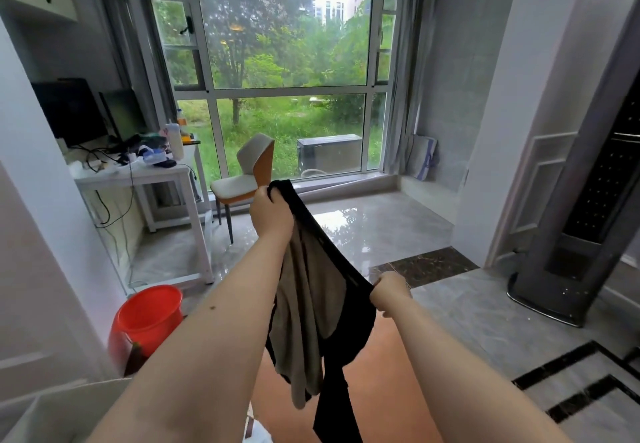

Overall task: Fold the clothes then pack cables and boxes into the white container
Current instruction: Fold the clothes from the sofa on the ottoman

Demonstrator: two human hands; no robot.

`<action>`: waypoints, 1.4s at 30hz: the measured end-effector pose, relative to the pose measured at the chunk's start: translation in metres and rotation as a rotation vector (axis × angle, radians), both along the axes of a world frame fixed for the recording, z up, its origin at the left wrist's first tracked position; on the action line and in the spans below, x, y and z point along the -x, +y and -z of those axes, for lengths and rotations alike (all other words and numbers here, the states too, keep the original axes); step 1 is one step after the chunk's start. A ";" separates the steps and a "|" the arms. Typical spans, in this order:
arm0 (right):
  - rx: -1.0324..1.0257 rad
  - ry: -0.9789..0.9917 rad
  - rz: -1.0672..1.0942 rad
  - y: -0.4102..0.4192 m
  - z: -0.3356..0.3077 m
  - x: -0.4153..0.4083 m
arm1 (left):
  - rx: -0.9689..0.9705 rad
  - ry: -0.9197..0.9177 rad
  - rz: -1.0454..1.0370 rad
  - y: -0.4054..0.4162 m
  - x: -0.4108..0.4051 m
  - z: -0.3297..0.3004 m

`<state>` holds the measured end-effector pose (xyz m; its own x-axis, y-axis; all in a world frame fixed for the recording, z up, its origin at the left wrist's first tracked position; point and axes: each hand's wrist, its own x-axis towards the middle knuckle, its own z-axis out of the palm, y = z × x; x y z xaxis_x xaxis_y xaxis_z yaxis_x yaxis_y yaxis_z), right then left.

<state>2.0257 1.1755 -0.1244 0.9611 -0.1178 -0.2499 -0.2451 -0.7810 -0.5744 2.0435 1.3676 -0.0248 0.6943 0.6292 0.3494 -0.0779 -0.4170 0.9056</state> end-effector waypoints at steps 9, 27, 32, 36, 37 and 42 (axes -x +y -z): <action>-0.717 0.180 0.147 0.007 -0.022 0.000 | 0.046 0.339 -0.088 0.037 0.009 0.040; -0.314 -0.071 -0.019 0.011 -0.023 0.001 | 0.131 0.303 -0.064 0.048 0.029 0.058; -0.736 0.100 0.122 0.040 -0.030 0.002 | 0.165 0.361 0.066 0.034 0.029 0.067; -0.917 0.166 0.118 0.058 -0.041 0.003 | 0.216 0.272 0.251 0.020 0.030 0.072; -0.921 0.159 0.110 0.062 -0.042 0.003 | 0.206 0.251 0.305 0.017 0.032 0.072; -0.969 0.144 0.117 0.072 -0.050 -0.004 | 0.177 0.254 0.547 0.004 0.036 0.067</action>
<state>2.0293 1.2472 -0.0742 0.9093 0.1070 -0.4021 -0.4085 0.0451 -0.9117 2.0071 1.3720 -0.0915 0.9798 0.1924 0.0544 -0.0111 -0.2194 0.9756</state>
